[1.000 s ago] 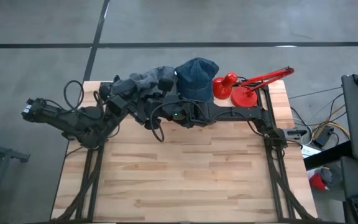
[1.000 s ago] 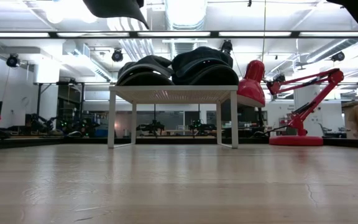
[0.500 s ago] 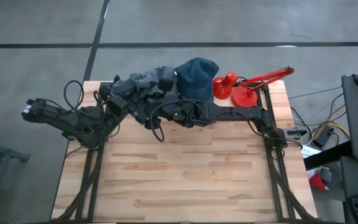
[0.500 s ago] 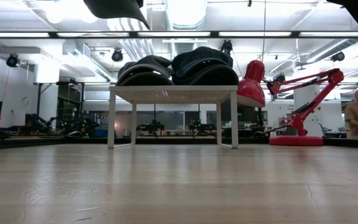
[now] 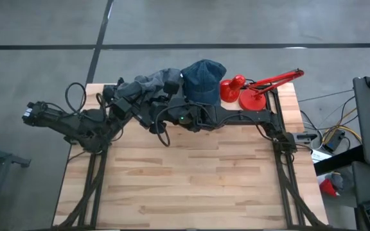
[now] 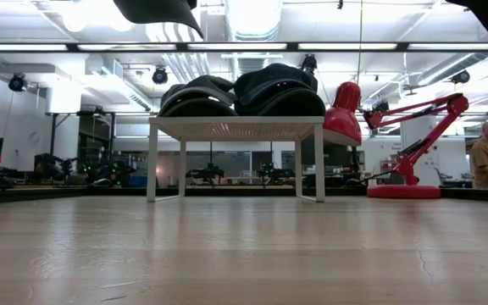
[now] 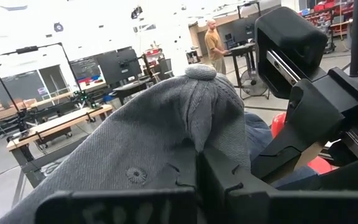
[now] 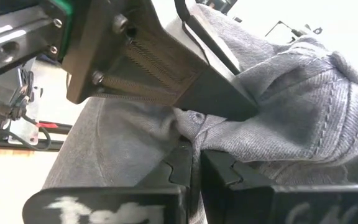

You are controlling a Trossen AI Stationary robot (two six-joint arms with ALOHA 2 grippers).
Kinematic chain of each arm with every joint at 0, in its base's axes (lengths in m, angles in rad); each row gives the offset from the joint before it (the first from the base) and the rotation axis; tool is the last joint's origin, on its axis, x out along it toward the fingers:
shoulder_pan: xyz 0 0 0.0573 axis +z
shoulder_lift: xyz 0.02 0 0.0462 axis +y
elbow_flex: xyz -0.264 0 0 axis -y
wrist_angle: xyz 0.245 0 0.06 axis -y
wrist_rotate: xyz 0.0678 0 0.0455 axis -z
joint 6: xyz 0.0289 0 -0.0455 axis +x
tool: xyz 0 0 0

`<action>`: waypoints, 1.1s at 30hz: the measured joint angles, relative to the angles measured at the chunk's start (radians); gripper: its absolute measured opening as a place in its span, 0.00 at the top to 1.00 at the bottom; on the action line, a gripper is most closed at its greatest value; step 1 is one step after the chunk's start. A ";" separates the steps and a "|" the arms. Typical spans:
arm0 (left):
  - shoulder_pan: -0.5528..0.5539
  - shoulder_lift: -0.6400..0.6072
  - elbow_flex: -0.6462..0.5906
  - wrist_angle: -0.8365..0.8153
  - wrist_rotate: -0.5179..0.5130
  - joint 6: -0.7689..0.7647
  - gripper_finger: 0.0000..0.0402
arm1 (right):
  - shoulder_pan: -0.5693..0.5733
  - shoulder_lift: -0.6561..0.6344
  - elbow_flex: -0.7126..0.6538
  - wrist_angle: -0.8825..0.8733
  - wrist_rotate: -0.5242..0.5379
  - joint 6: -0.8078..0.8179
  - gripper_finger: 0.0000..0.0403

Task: Pick & Place hat
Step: Stack the gray cap on the gray cap on the shelf

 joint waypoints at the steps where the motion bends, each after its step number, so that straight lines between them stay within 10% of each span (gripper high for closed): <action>1: 0.000 -0.001 0.000 0.000 0.001 0.000 0.99 | 0.000 0.000 0.000 0.000 0.000 0.000 0.97; 13: 0.000 -0.007 -0.002 -0.001 -0.013 0.006 1.00 | 0.000 0.000 0.001 -0.026 0.008 0.000 0.96; 33: 0.013 -0.019 -0.002 0.000 -0.049 0.090 1.00 | 0.000 -0.006 0.001 -0.109 0.166 0.034 0.59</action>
